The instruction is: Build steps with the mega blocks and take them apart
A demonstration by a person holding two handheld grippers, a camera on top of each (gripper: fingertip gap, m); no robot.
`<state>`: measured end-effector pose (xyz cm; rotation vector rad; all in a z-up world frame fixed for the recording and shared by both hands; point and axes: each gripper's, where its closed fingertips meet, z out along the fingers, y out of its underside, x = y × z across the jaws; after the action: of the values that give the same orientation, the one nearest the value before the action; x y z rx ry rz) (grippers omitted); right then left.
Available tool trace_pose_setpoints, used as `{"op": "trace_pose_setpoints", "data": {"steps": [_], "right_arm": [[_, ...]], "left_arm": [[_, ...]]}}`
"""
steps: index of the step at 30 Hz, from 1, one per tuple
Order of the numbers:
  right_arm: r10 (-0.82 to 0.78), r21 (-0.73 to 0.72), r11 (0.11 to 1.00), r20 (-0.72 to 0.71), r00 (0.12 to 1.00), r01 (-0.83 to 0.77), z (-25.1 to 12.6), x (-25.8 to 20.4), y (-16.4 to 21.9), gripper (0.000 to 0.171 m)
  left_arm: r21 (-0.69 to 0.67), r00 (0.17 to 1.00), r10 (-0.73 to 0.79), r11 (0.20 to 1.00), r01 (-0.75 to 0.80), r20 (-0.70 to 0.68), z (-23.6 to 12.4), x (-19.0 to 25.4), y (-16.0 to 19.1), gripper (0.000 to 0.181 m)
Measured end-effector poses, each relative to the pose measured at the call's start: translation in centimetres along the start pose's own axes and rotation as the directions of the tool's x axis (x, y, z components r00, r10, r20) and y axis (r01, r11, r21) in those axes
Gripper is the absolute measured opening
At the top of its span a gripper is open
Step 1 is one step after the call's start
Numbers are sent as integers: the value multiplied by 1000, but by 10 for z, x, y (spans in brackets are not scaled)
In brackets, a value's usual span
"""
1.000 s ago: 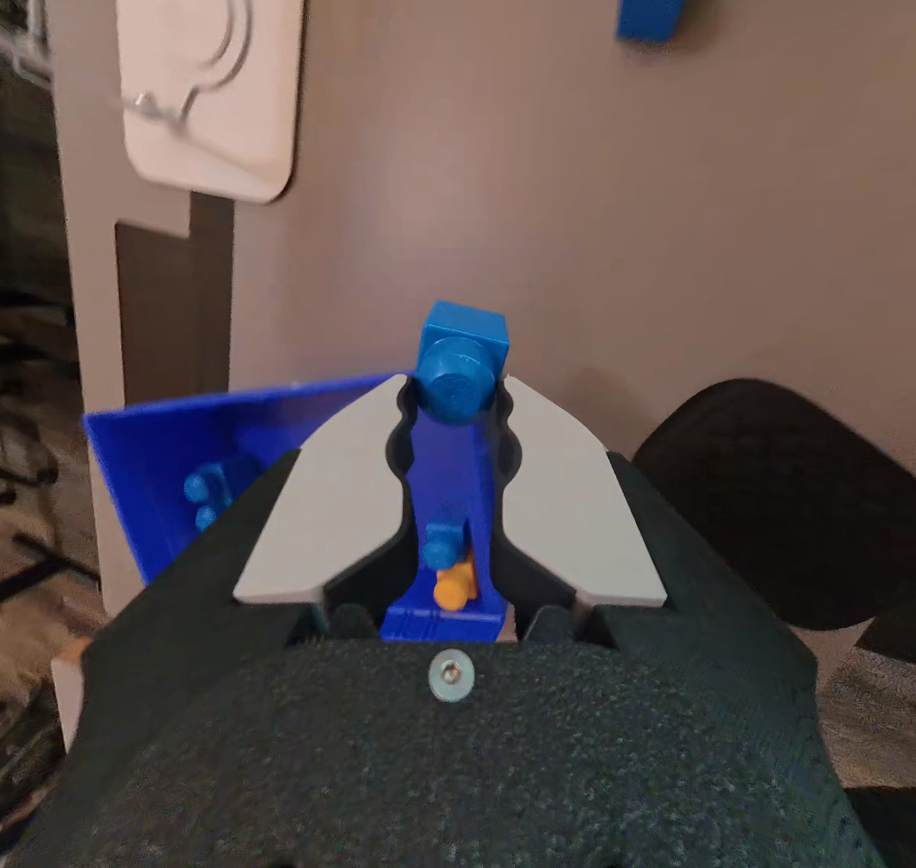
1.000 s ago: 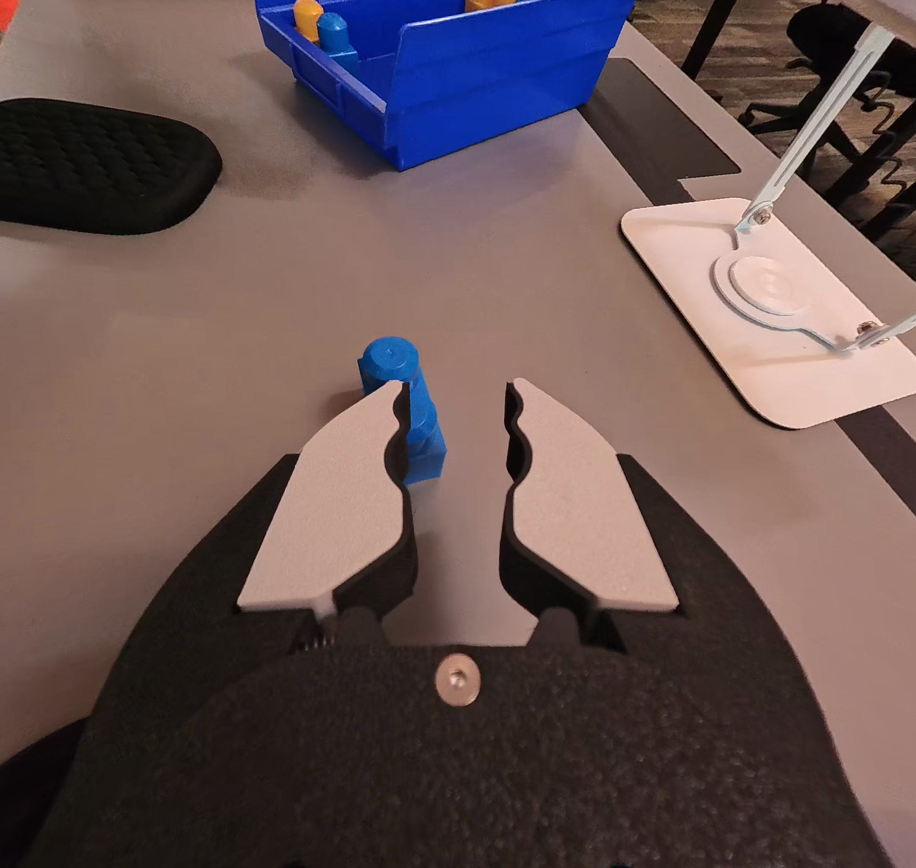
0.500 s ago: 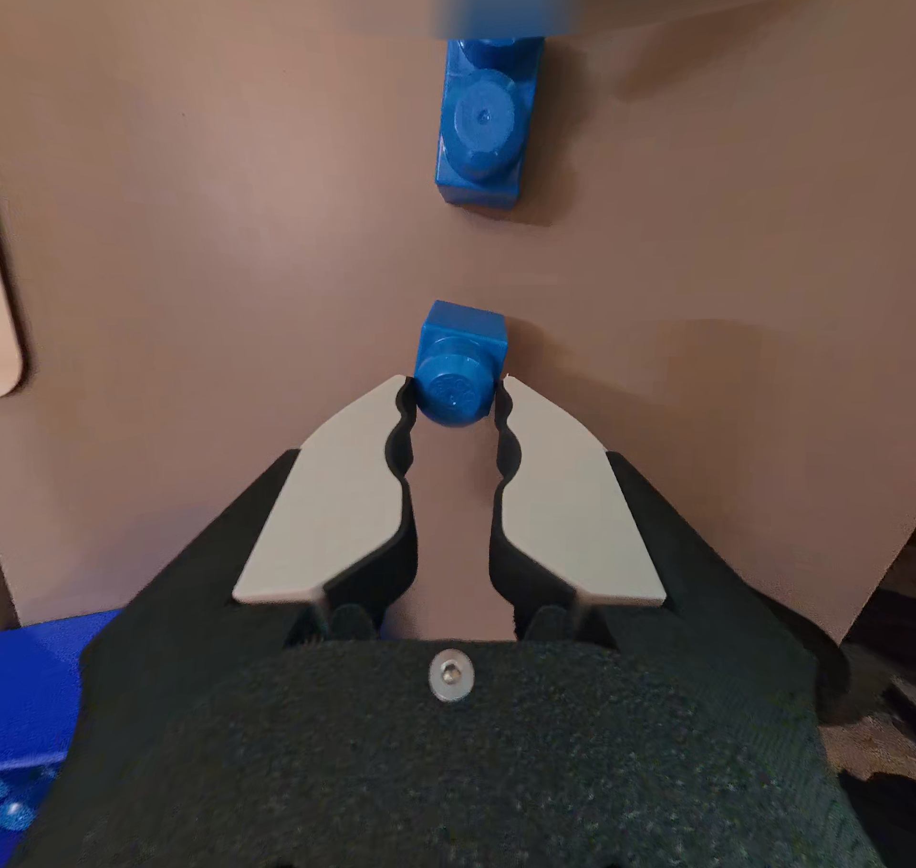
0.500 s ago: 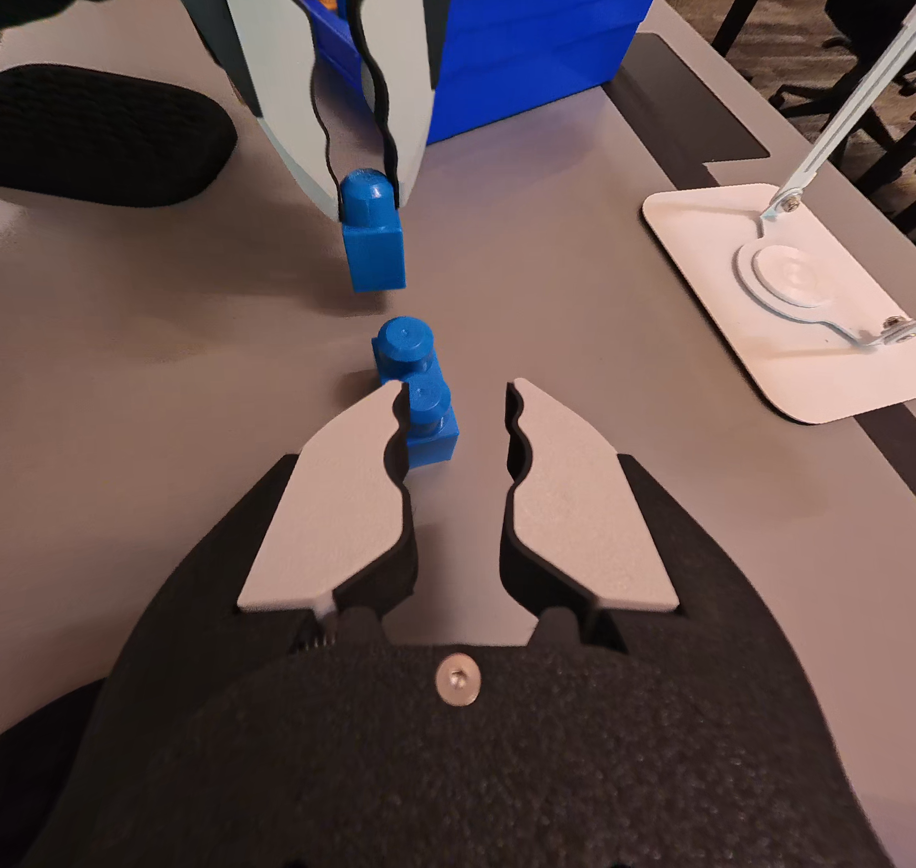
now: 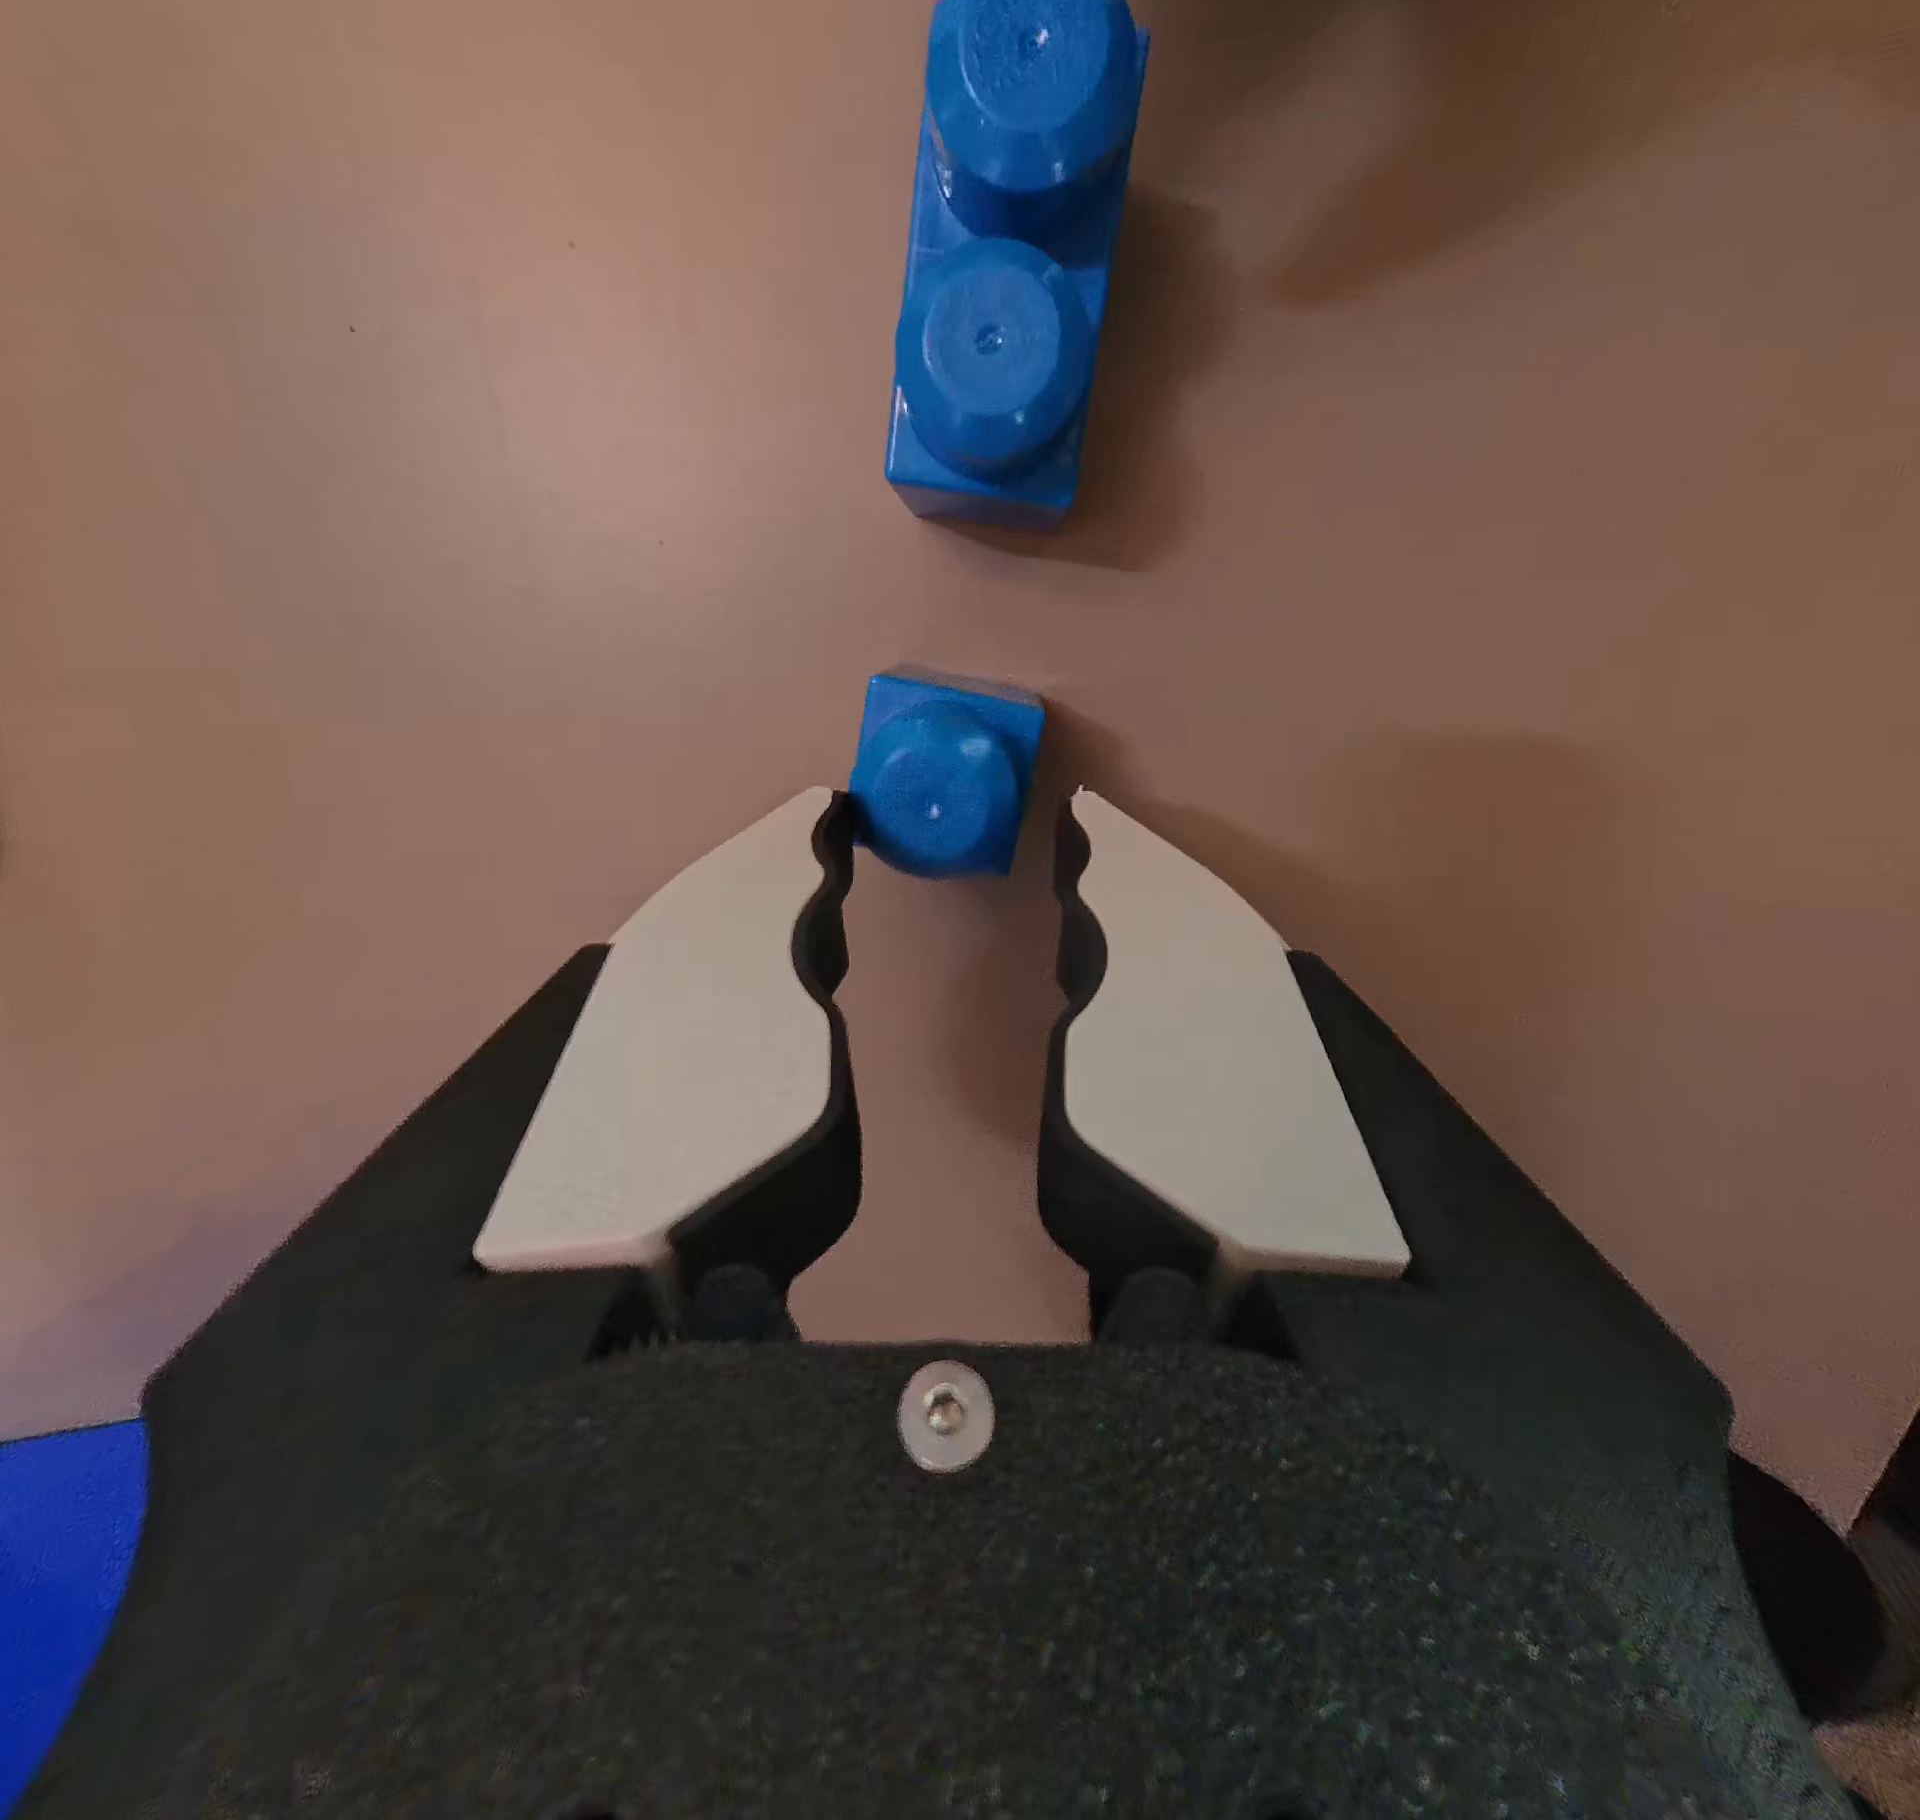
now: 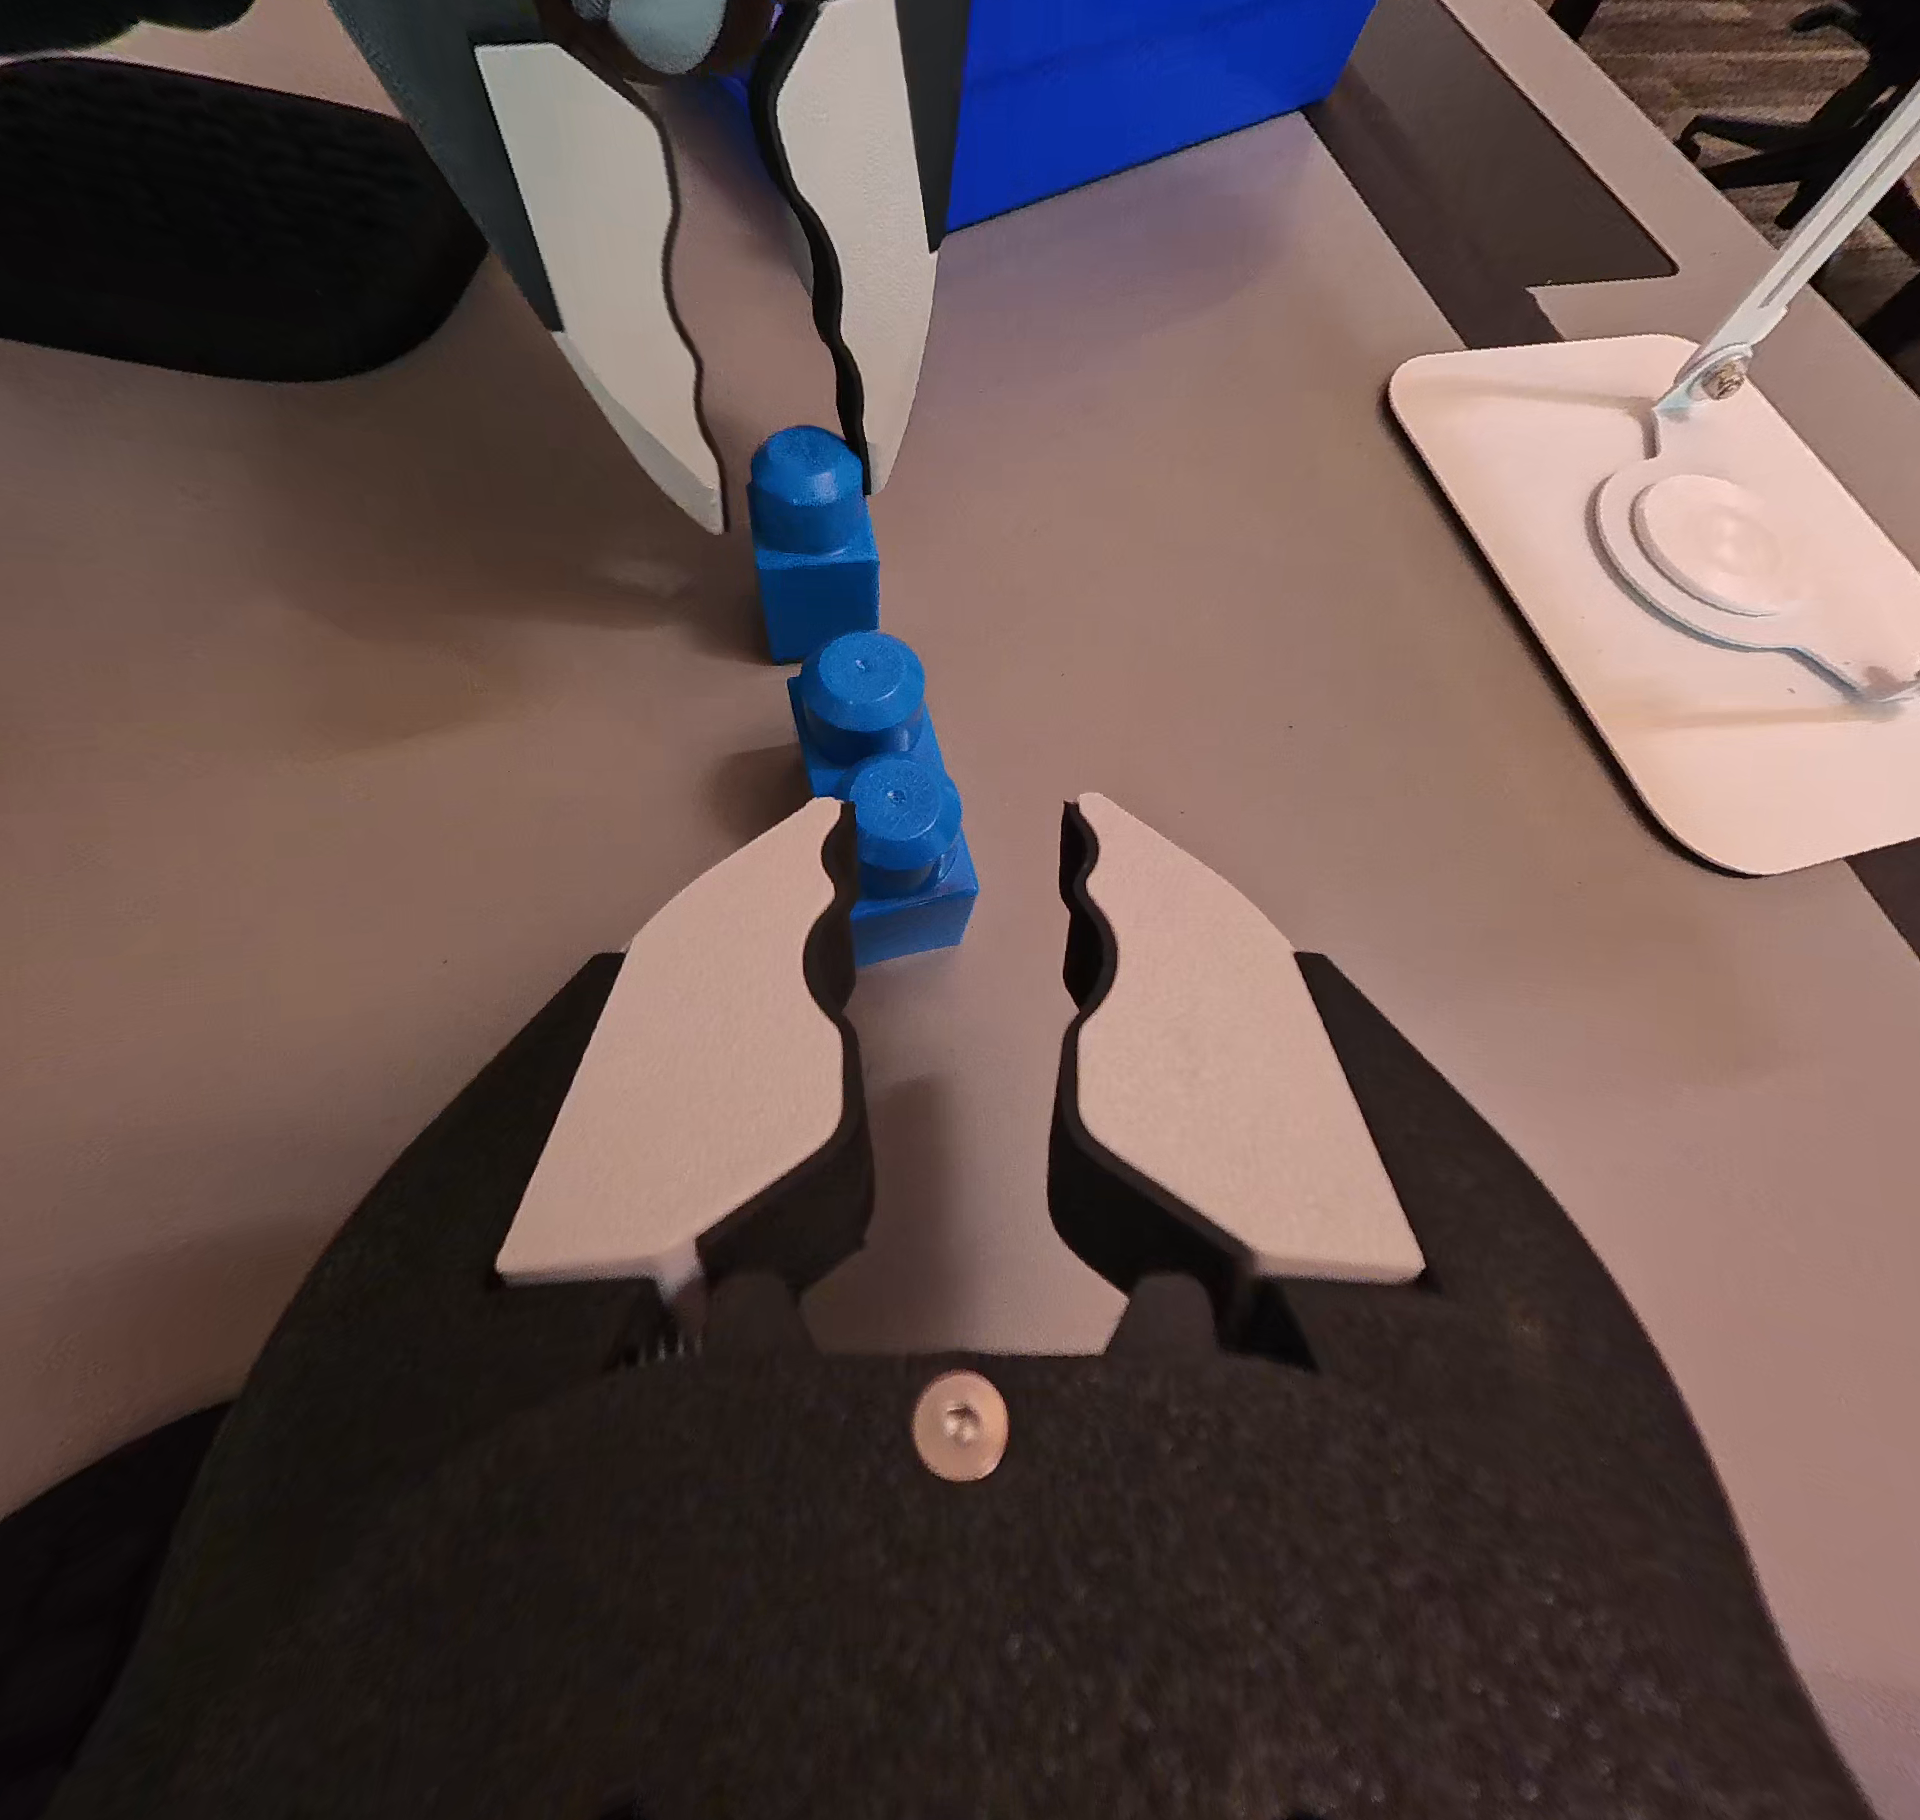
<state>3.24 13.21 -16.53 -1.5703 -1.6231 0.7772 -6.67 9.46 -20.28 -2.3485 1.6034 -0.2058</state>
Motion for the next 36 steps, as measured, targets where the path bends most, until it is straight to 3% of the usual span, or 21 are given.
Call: {"op": "trace_pose_setpoints", "data": {"steps": [5, 9, 14, 21, 25, 27, 29, 32, 36], "right_arm": [[0, 1, 1000, -2, 1000, 0, -1, 0, 0, 37], [3, -6, 1000, 3, 1000, -3, -1, 0, 3, 37], [7, -64, 998, 61, 998, -4, 6, -9, 15, 41], [9, -207, 978, 81, 997, 8, 31, -17, 42, 57], [-19, -236, 971, 68, 998, 35, 41, -17, 49, 53], [-38, -232, 971, 48, 998, 48, 43, -15, 48, 39], [-40, -232, 971, 79, 996, 58, 41, -19, 47, 37], [-60, -262, 961, 103, 993, 85, 32, -26, 43, 37], [-175, -403, 896, 66, 982, 187, 20, -31, 41, 36]], "left_arm": [[54, 1000, -8, 999, 7, 17, -3, 0, -4, 46], [209, 999, -32, 978, 22, 43, -12, -2, -18, 47], [448, 989, -106, 893, 49, 102, -31, -10, -33, 46], [640, 976, -173, 767, 47, 136, -49, -14, -36, 44], [681, 978, -162, 732, 30, 131, -55, -10, -39, 44], [692, 982, -144, 722, 20, 122, -56, -6, -42, 44], [694, 985, -124, 720, 7, 119, -55, -1, -44, 44], [668, 990, -64, 743, -39, 129, -49, 12, -48, 45], [579, 985, 44, 804, -135, 168, -36, 35, -54, 46]]}}
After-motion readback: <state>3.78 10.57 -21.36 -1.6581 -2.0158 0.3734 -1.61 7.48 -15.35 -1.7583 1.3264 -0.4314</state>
